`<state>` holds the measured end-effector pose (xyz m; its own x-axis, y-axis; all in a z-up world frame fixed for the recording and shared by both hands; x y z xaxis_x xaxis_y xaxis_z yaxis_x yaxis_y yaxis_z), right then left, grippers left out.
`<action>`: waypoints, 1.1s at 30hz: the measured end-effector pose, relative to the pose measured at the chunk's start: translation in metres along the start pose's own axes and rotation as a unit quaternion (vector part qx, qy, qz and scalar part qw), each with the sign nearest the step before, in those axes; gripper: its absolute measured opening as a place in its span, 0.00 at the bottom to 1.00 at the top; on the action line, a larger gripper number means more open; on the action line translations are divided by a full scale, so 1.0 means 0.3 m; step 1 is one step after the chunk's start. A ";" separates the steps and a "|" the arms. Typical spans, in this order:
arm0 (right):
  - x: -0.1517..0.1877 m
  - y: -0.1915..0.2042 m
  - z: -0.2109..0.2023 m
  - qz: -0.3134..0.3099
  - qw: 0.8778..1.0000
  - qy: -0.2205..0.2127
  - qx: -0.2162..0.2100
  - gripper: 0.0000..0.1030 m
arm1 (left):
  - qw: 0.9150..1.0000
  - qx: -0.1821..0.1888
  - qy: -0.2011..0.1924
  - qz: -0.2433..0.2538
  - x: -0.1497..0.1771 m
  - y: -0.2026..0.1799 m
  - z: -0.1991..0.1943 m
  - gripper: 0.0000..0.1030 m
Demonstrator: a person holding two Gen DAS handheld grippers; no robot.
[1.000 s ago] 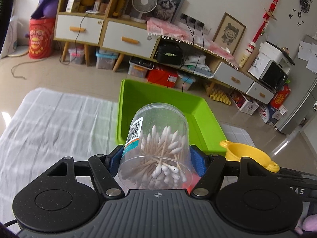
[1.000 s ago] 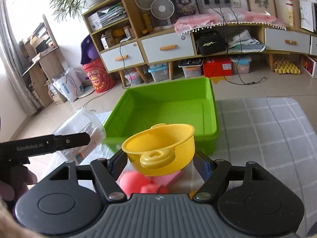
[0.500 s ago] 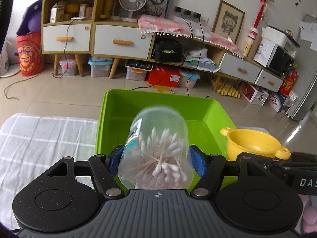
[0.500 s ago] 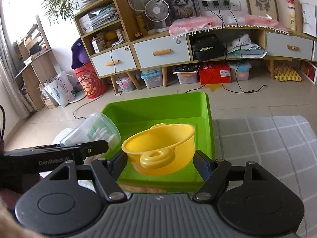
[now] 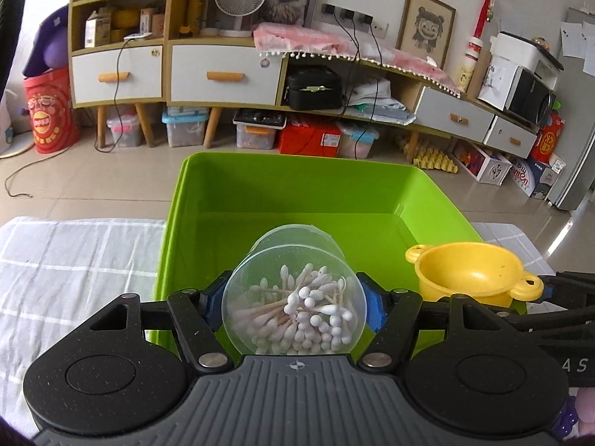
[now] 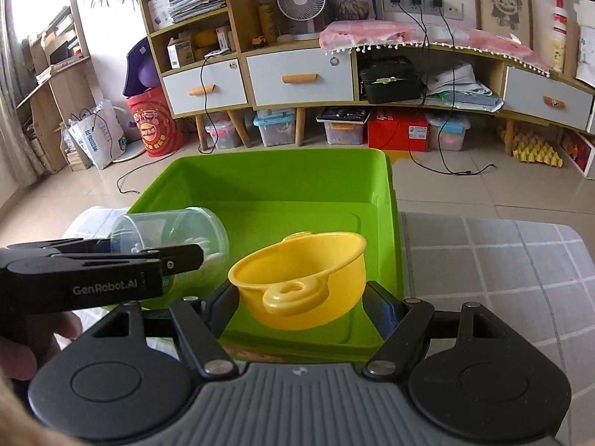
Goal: Organize rigid objects
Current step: 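Open the left gripper over the bin while the right gripper releases the strainer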
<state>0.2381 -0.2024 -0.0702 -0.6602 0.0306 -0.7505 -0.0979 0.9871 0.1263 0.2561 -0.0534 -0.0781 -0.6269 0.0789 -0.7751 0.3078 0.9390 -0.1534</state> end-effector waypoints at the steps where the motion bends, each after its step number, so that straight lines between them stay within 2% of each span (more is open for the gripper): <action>1: -0.001 0.000 0.000 0.002 1.000 -0.001 -0.002 0.49 | 1.000 0.001 -0.001 0.003 -0.002 -0.003 0.003 0.69; 3: -0.002 -0.002 0.002 0.003 1.000 -0.001 -0.004 0.49 | 1.000 0.004 -0.004 0.008 0.000 -0.008 0.000 0.71; 5: -0.002 0.000 -0.001 0.004 1.000 -0.003 -0.006 0.50 | 1.000 0.012 -0.006 0.009 -0.004 -0.016 0.004 0.81; 6: -0.001 0.003 -0.005 0.008 1.000 -0.005 -0.014 0.52 | 1.000 0.013 -0.011 0.008 -0.006 -0.018 0.001 0.87; 7: 0.000 0.008 -0.008 0.011 1.000 -0.007 -0.024 0.59 | 1.000 0.012 -0.016 0.008 -0.008 -0.017 -0.005 0.88; 8: 0.002 0.007 -0.012 0.015 1.000 -0.009 -0.026 0.62 | 1.000 0.012 -0.018 0.007 -0.011 -0.015 -0.006 0.89; 10: 0.004 0.003 -0.017 0.019 0.999 -0.010 -0.027 0.64 | 1.000 0.015 -0.015 0.005 -0.011 -0.014 -0.007 0.91; 23: -0.005 0.033 -0.108 0.000 1.000 -0.013 -0.012 0.65 | 0.999 0.016 -0.025 -0.016 -0.043 -0.011 -0.089 0.96; 33: 0.015 0.035 -0.214 0.005 1.000 -0.021 -0.001 0.66 | 0.999 0.012 -0.021 -0.027 -0.020 0.001 -0.184 0.97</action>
<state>0.1863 -0.2021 -0.0307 -0.6290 0.0477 -0.7759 -0.0920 0.9865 0.1352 0.2205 -0.0350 -0.0398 -0.6123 0.0146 -0.7905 0.2929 0.9329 -0.2097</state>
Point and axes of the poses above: each gripper's, at about its wrist camera, not at the fingertips, and z roughly the way its jaws point, y to its left, x to its underside, the point moved 7 cm from there along z, roughly the way its jaws point, and after that the axes turned 2 degrees about -y, right-handed, at the moved point
